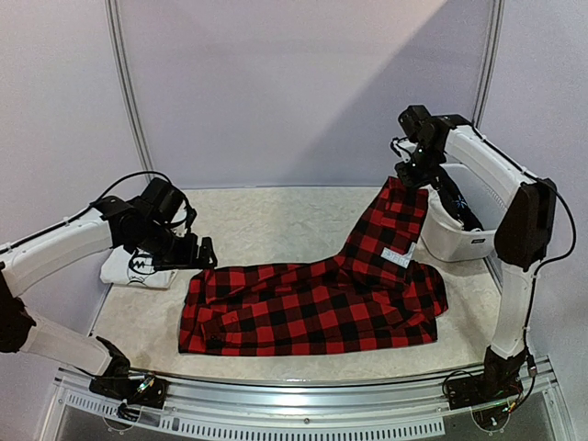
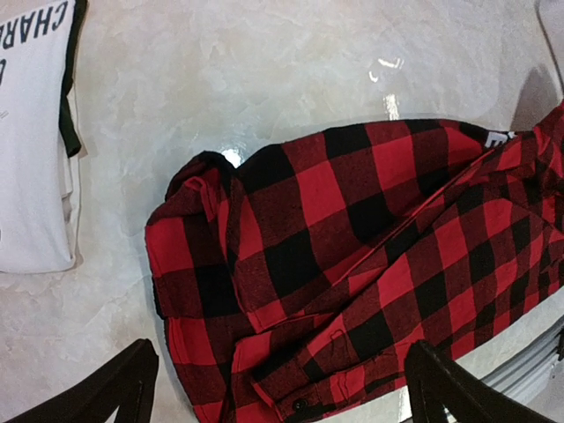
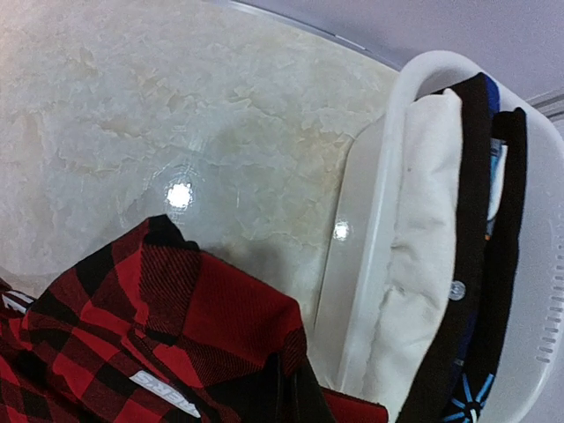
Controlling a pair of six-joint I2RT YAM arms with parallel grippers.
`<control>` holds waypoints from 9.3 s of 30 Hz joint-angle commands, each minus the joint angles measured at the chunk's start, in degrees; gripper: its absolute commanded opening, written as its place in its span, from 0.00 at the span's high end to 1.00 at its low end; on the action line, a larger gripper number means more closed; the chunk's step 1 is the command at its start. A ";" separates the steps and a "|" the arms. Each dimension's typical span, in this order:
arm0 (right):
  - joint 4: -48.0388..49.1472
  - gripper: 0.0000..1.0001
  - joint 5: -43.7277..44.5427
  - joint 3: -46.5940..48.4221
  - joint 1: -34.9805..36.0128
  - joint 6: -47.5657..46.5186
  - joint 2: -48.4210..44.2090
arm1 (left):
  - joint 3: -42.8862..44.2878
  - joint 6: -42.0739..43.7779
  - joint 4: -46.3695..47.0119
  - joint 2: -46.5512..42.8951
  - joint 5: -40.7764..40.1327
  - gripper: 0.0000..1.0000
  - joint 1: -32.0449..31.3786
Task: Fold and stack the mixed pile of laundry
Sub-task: Adjust the 1/3-folded shirt at the center of the board.
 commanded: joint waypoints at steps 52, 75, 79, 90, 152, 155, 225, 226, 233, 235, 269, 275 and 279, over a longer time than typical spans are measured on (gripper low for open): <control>24.60 0.51 -34.91 -15.94 33.03 43.41 1.49 | -1.93 6.84 -3.24 -11.91 0.99 0.00 0.88; 17.40 0.40 -18.46 -47.94 16.71 45.36 -28.94 | 8.22 8.20 7.95 9.93 14.41 0.16 -13.35; 17.89 0.41 -18.78 -50.67 14.88 44.76 -29.73 | 10.43 8.88 7.90 14.61 12.83 0.17 -16.98; 21.85 0.43 -24.28 -53.43 10.88 40.39 -25.85 | 17.17 8.69 7.54 26.12 10.15 0.18 -23.99; 25.37 0.44 -31.04 -57.32 6.21 35.48 -15.94 | 39.43 14.09 -1.67 51.83 -11.77 0.64 -34.76; 25.39 0.44 -31.04 -57.46 6.25 35.55 -15.65 | 38.18 14.27 -1.38 50.54 -12.45 0.80 -34.76; 18.36 0.45 -26.24 -49.00 6.25 33.90 -16.00 | 1.68 -11.11 -6.10 5.34 6.85 0.00 -19.78; 18.87 0.45 -26.08 -49.37 6.23 34.15 -16.31 | 1.03 -12.22 -5.33 4.83 7.82 0.01 -19.24; 23.77 0.45 -24.84 -54.55 6.22 36.80 -19.14 | -3.60 -24.70 1.43 3.68 13.03 0.10 -16.47; 24.96 0.45 -24.64 -55.88 6.25 37.29 -19.93 | -4.30 -30.37 2.48 3.68 12.95 0.12 -16.22; 24.31 0.45 -21.31 -56.87 6.24 34.46 -19.37 | 10.33 -37.58 -7.49 23.96 11.27 0.34 -19.38; 24.30 0.44 -20.75 -56.91 6.25 34.37 -19.04 | 6.51 -38.48 -2.30 24.92 12.82 0.35 -20.22; 23.47 0.44 -20.51 -56.00 6.29 34.11 -18.38 | 5.06 -38.64 1.13 26.55 12.40 0.36 -20.60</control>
